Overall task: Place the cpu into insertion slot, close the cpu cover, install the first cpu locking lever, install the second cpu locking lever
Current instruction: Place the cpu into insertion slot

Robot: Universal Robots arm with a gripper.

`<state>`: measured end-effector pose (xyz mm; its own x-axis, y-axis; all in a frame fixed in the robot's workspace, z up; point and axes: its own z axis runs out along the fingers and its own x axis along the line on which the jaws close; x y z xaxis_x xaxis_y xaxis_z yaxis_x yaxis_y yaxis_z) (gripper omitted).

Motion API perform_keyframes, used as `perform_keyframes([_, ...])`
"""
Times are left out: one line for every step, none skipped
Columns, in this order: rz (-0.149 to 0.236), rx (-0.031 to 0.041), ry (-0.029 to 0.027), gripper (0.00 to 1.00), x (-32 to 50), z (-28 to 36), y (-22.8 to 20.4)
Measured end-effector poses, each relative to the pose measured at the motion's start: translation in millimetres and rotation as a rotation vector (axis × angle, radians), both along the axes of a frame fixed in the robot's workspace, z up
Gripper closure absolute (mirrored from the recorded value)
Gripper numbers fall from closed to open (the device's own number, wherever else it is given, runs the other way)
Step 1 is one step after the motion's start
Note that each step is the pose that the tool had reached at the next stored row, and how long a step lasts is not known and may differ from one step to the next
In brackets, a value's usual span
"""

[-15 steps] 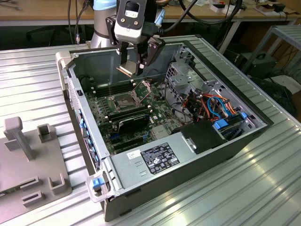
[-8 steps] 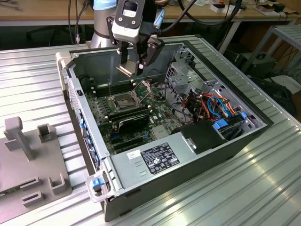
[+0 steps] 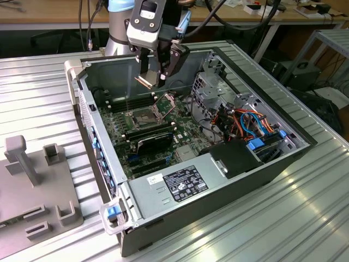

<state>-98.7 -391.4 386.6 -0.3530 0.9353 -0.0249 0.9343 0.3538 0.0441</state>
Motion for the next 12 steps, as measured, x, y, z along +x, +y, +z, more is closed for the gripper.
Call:
perform_keyframes([-0.004, -0.0002, 0.0000, 0.45, 0.0, 0.0, 0.0])
perform_keyframes([-0.008, -0.0002, 0.0000, 0.45, 0.0, 0.0, 0.1])
perform_keyframes([-0.012, -0.0003, 0.0000, 0.45, 0.0, -0.1, 0.1])
perform_keyframes([-0.020, -0.0004, 0.0000, 0.45, 0.0, -0.1, 0.2])
perform_keyframes([-0.025, -0.0005, 0.0000, 0.45, 0.0, -0.1, 0.2])
perform_keyframes([-0.034, -0.0005, 0.0000, 0.45, 0.0, -0.2, 0.3])
perform_keyframes([-0.040, -0.0006, 0.0000, 0.45, 0.0, -0.2, 0.3])
perform_keyframes([-0.045, -0.0006, 0.0000, 0.45, 0.0, -0.3, 0.4])
perform_keyframes([-0.055, -0.0006, 0.0000, 0.45, 0.0, -0.4, 0.5])
perform_keyframes([-0.061, -0.0007, 0.0000, 0.45, 0.0, -0.4, 0.5])
perform_keyframes([-0.065, -0.0008, 0.0000, 0.45, 0.0, -0.4, 0.5])
perform_keyframes([-0.074, -0.0007, 0.0000, 0.45, 0.0, -0.5, 0.6])
